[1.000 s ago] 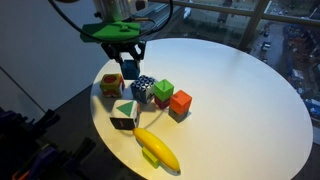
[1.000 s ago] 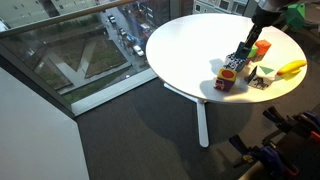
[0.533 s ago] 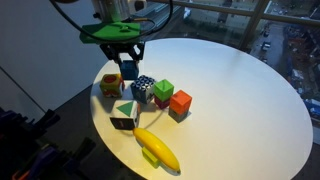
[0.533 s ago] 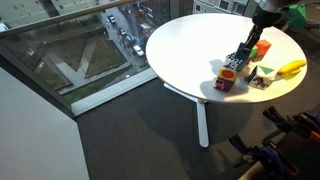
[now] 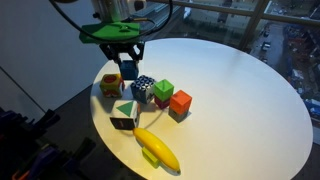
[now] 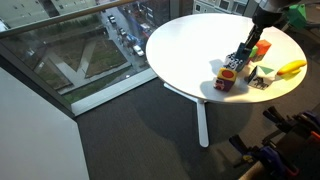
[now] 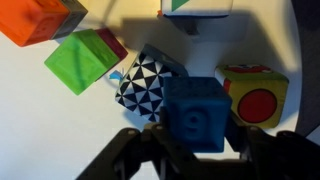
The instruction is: Move the blue block to the block on the left
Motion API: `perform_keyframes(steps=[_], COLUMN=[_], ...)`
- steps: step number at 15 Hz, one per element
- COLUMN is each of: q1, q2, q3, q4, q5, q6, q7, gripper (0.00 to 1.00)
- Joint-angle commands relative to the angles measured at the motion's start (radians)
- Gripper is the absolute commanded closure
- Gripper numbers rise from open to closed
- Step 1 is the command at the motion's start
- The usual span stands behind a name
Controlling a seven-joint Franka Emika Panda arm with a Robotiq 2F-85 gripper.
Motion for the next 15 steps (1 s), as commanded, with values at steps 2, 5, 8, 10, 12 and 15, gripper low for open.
perform_keyframes(steps=[2, 5, 8, 10, 12, 15], q1=[0.012, 0.024, 0.043, 0.059, 0.076, 0.096], q2=[-0.002, -0.001, -0.014, -0.019, -0.026, -0.035], q3=[-0.004, -0.002, 0.001, 0.000, -0.002, -0.002], q4=[0.000, 0.004, -0.007, -0.014, -0.022, -0.027], q5=[-0.004, -0.010, -0.022, -0.033, -0.056, -0.094], q6=[-0.007, -0.019, -0.019, -0.020, -0.026, -0.053], q7=[0.008, 0.021, 0.036, 0.054, 0.082, 0.128], gripper=[0.70, 0.70, 0.70, 0.70, 0.70, 0.70])
